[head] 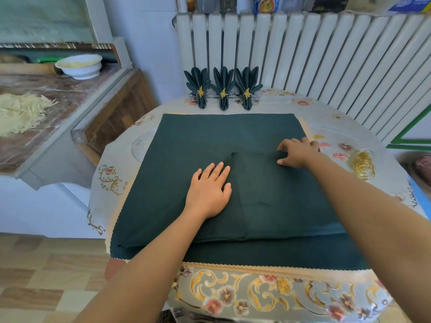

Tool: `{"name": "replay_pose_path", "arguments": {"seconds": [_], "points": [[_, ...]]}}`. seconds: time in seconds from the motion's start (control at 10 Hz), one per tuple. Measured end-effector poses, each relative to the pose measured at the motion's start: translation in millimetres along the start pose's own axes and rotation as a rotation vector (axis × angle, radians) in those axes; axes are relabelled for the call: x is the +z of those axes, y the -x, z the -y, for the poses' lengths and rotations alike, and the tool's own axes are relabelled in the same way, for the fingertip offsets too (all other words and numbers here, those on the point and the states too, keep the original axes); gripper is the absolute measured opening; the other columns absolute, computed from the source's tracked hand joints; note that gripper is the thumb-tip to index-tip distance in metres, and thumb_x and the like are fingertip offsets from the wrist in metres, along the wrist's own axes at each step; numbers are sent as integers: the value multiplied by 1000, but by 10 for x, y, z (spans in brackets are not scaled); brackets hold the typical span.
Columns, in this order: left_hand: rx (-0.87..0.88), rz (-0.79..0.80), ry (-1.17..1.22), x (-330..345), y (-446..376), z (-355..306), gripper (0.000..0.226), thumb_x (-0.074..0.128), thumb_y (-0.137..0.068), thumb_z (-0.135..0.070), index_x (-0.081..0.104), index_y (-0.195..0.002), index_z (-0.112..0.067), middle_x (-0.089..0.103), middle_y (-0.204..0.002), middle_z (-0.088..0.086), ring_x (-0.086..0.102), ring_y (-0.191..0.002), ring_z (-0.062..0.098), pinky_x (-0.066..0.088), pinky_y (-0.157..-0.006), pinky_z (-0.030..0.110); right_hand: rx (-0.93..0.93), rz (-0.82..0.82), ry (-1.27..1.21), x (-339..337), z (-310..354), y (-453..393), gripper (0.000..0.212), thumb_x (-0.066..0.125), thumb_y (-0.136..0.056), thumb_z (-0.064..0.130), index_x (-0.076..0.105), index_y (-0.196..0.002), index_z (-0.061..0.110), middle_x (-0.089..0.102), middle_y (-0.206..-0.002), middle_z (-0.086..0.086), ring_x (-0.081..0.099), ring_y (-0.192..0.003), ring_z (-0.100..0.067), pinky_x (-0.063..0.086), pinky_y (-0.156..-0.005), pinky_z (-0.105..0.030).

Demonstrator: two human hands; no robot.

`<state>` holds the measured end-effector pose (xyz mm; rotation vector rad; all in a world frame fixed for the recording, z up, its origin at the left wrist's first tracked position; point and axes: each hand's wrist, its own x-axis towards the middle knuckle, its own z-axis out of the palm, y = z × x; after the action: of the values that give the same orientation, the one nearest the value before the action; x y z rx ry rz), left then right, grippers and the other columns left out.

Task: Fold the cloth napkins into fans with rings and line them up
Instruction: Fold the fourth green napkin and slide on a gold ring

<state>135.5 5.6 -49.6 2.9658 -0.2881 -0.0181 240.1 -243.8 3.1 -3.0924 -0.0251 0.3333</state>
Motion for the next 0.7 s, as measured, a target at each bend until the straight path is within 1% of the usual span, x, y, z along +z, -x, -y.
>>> {"name": "replay_pose_path", "arguments": {"seconds": [0.1, 0.2, 0.3, 0.4, 0.5, 0.6, 0.7], "points": [[-1, -2, 4, 16, 22, -4, 54, 17, -101, -41, 10, -153, -30, 4, -161, -9, -1, -148, 11, 1, -120, 38, 0, 98, 31, -71, -36, -30, 48, 58, -88, 47, 44, -131, 30, 35, -139, -7, 23, -132, -31, 20, -108, -45], [-3, -10, -3, 7, 8, -7, 54, 17, -101, -42, 10, -153, -30, 4, -161, -9, -1, -148, 11, 2, -120, 38, 2, 147, 129, -124, -32, -70, 53, 55, -88, 54, 46, -133, 28, 34, -140, -7, 22, -133, -31, 19, -108, -44], [-4, -11, -6, -4, 1, 0, 54, 17, -101, -42, 10, -153, -30, 4, -161, -9, -1, -147, 11, 1, -120, 37, 7, 100, 162, -181, -44, -54, 44, 55, -87, 56, 56, -116, 22, 55, -112, -2, 38, -118, -26, 20, -104, -43], [-8, -5, -7, 0, 4, 9, 54, 18, -101, -42, 10, -153, -30, 4, -161, -9, 0, -147, 11, 1, -120, 38, 39, -3, 143, -183, -146, 20, 33, 58, -87, 44, 59, -109, 19, 61, -94, 1, 50, -99, -22, 23, -100, -40], [-9, -5, -7, -4, 3, 15, 54, 17, -101, -42, 10, -153, -30, 5, -161, -9, 0, -147, 11, 1, -120, 38, 92, -102, 11, -166, -337, 174, 34, 62, -87, 32, 59, -115, 14, 60, -107, -6, 53, -104, -26, 38, -92, -37], [-12, -2, -9, 1, 0, 11, 54, 18, -101, -42, 10, -153, -30, 5, -161, -9, 1, -147, 11, 2, -120, 38, 170, -187, -80, -135, -502, 361, 33, 63, -87, 32, 59, -114, 12, 62, -108, -10, 56, -103, -30, 42, -85, -36], [-16, -8, -11, 0, 9, 7, 54, 18, -101, -42, 12, -153, -30, 6, -161, -9, 2, -147, 11, 2, -120, 37, 155, -246, -105, -108, -549, 481, 32, 64, -87, 35, 64, -108, 12, 65, -99, -10, 57, -98, -31, 44, -86, -38]]}}
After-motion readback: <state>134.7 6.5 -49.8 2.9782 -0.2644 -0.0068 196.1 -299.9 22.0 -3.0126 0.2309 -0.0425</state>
